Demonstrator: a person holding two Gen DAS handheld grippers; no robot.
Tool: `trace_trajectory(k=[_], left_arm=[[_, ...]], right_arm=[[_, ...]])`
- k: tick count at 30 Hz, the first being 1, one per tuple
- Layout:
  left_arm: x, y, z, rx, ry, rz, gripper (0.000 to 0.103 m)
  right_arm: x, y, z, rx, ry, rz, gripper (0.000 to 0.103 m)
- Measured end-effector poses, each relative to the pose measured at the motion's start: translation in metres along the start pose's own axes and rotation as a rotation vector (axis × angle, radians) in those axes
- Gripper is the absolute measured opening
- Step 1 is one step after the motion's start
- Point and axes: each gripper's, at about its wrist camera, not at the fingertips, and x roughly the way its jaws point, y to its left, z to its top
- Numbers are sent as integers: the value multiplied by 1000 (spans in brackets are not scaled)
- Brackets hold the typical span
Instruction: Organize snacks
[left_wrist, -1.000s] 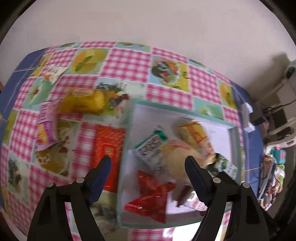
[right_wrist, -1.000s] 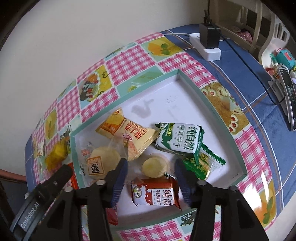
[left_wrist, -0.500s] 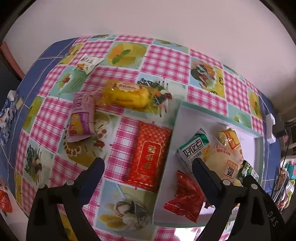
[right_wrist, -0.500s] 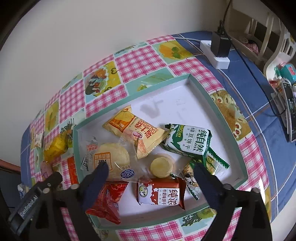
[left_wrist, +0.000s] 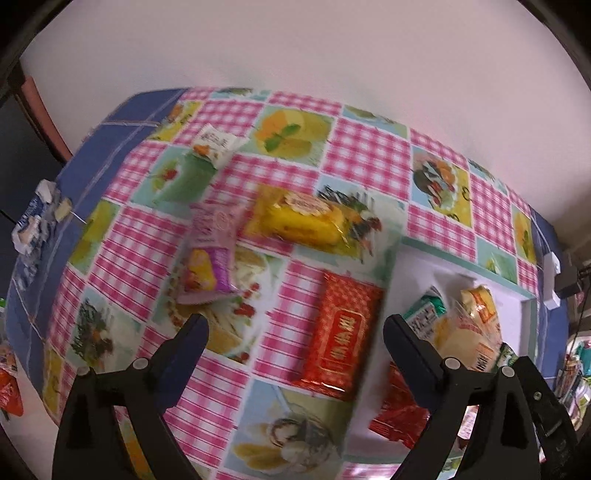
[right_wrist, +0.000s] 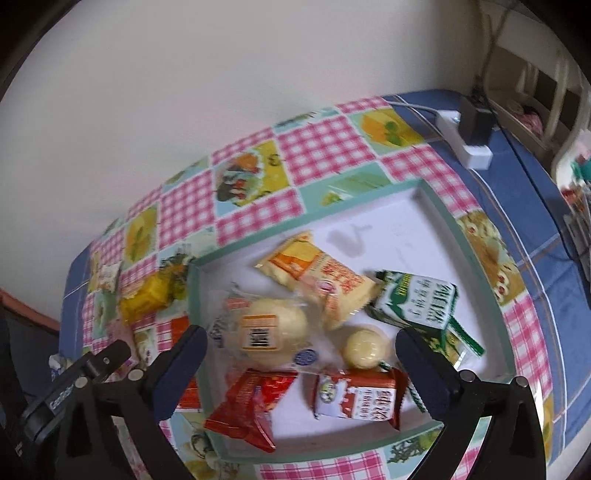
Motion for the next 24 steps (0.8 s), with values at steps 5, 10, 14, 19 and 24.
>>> trace_trajectory(k=[5,10,14,19,24], left_arm=[[-6,18,8,5,-50,41,96],[-15,42,16,-27,-91,71,96],[-19,65,21,-90,-92,51,96],[-17,95,24,-191,-65,-29,96],[-13,122,24,-256,-50,12,96]], right_arm=[[-3,18,-2,-68,-22,22,103],[-8,37,-2,-73,-28,113,103],[-10,63,-6,-141,-35,128,103],[-6,95,-18,-250,-29,130,103],[3,114,-27,-298,-13,140,103]])
